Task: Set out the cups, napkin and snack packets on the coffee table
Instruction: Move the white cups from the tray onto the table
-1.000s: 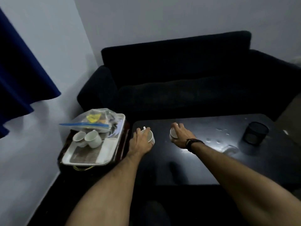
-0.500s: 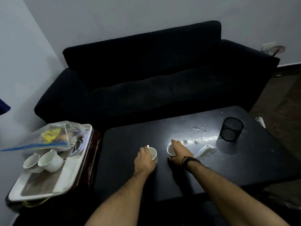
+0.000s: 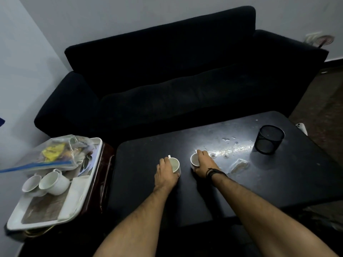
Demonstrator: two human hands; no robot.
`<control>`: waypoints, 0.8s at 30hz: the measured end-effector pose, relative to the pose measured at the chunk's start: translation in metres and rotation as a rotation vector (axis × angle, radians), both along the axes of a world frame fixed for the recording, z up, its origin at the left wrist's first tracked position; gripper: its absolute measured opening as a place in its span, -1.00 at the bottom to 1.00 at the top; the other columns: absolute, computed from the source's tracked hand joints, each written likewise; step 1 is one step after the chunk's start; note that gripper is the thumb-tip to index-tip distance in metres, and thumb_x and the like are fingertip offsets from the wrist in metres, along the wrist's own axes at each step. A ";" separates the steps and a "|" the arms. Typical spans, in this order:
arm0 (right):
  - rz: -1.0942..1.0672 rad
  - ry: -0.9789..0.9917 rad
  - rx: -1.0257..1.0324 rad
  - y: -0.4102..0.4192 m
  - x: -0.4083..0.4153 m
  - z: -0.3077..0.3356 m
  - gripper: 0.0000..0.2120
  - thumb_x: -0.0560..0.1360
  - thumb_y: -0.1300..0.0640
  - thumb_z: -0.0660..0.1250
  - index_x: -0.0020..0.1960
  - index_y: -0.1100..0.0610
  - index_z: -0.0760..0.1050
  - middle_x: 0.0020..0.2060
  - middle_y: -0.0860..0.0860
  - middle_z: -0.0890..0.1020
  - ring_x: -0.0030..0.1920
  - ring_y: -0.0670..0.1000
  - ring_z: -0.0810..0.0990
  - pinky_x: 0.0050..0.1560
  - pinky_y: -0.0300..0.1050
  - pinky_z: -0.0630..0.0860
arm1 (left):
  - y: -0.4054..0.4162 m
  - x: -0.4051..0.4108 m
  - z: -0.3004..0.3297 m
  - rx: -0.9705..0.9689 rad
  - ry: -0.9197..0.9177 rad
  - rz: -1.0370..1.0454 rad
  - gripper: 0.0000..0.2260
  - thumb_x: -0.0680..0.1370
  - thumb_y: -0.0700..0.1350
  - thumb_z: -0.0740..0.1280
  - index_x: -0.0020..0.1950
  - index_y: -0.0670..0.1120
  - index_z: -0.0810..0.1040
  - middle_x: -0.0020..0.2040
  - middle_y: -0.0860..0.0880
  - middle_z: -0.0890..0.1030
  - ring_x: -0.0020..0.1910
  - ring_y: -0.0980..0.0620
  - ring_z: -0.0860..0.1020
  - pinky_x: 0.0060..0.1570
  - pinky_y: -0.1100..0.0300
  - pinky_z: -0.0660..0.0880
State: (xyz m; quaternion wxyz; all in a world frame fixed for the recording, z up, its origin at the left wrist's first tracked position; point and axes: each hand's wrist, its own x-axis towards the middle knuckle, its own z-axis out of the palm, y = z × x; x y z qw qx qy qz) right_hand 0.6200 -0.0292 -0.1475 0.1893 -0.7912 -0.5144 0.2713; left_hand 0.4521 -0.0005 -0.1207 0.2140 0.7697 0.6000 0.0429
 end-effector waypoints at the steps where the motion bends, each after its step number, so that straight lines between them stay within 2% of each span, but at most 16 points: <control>1: 0.001 0.002 -0.003 0.000 0.000 0.001 -0.32 0.50 0.04 0.38 0.51 0.13 0.17 0.39 0.16 0.33 0.33 0.21 0.46 0.29 0.03 0.46 | 0.001 0.000 -0.001 0.001 -0.002 -0.003 -0.37 0.50 -0.03 0.40 0.48 -0.11 0.21 0.34 -0.08 0.34 0.29 -0.11 0.38 0.15 -0.02 0.47; 4: 0.017 0.009 -0.024 0.000 0.000 0.002 -0.32 0.50 0.06 0.38 0.51 0.12 0.15 0.40 0.17 0.31 0.34 0.22 0.45 0.31 0.03 0.45 | 0.004 -0.001 -0.003 -0.007 -0.002 -0.013 -0.32 0.48 -0.02 0.42 0.50 -0.09 0.18 0.35 -0.08 0.33 0.30 -0.10 0.38 0.18 -0.02 0.47; 6: 0.015 -0.002 -0.020 -0.003 0.000 0.004 -0.29 0.45 0.03 0.42 0.48 0.13 0.16 0.37 0.16 0.32 0.36 0.22 0.40 0.30 0.08 0.45 | 0.005 -0.002 -0.005 -0.033 -0.006 -0.015 -0.19 0.45 0.03 0.46 0.55 -0.11 0.09 0.40 -0.09 0.29 0.36 -0.12 0.34 0.25 -0.04 0.45; 9: -0.021 -0.099 0.097 -0.008 0.000 0.009 -0.16 0.37 -0.08 0.46 0.48 0.16 0.13 0.38 0.15 0.30 0.43 0.19 0.27 0.36 0.14 0.38 | 0.005 -0.010 -0.005 -0.020 -0.020 -0.019 0.03 0.37 0.16 0.48 0.59 -0.14 -0.09 0.48 -0.12 0.18 0.45 -0.15 0.23 0.33 -0.04 0.38; 11: -0.042 -0.163 0.202 -0.009 -0.002 0.016 -0.21 0.40 -0.11 0.44 0.47 0.16 0.18 0.40 0.15 0.30 0.43 0.19 0.28 0.39 0.09 0.35 | 0.006 -0.021 -0.001 0.052 -0.023 -0.019 -0.01 0.38 0.21 0.44 0.58 -0.15 -0.05 0.47 -0.12 0.19 0.43 -0.14 0.24 0.32 -0.01 0.38; 14: -0.049 -0.193 0.307 -0.001 -0.012 0.032 -0.34 0.45 -0.09 0.41 0.42 0.14 0.28 0.40 0.15 0.32 0.41 0.18 0.33 0.38 0.03 0.37 | 0.007 -0.048 0.012 0.151 -0.026 -0.006 -0.15 0.46 0.20 0.37 0.56 -0.14 0.05 0.49 -0.12 0.20 0.45 -0.12 0.24 0.35 0.00 0.36; 17: 0.027 -0.184 0.370 0.010 -0.044 0.050 -0.44 0.48 -0.10 0.38 0.37 0.13 0.34 0.33 0.12 0.37 0.32 0.15 0.41 0.28 0.04 0.46 | 0.008 -0.089 0.033 0.237 -0.014 0.052 -0.28 0.52 0.17 0.31 0.54 -0.13 0.12 0.47 -0.12 0.23 0.43 -0.11 0.27 0.36 0.00 0.35; 20: 0.128 -0.127 0.391 0.022 -0.093 0.067 -0.53 0.53 -0.12 0.32 0.34 0.09 0.37 0.30 0.07 0.38 0.28 0.12 0.44 0.19 0.04 0.51 | 0.010 -0.141 0.054 0.278 0.026 0.124 -0.33 0.54 0.15 0.29 0.52 -0.14 0.15 0.47 -0.15 0.24 0.43 -0.14 0.28 0.36 0.00 0.34; 24: 0.330 -0.075 0.332 0.034 -0.170 0.083 -0.55 0.56 -0.14 0.27 0.35 0.06 0.36 0.31 0.02 0.38 0.30 0.08 0.44 0.20 0.07 0.51 | 0.009 -0.214 0.076 0.337 0.050 0.222 -0.38 0.54 0.12 0.30 0.47 -0.16 0.23 0.42 -0.17 0.32 0.40 -0.16 0.32 0.33 0.00 0.35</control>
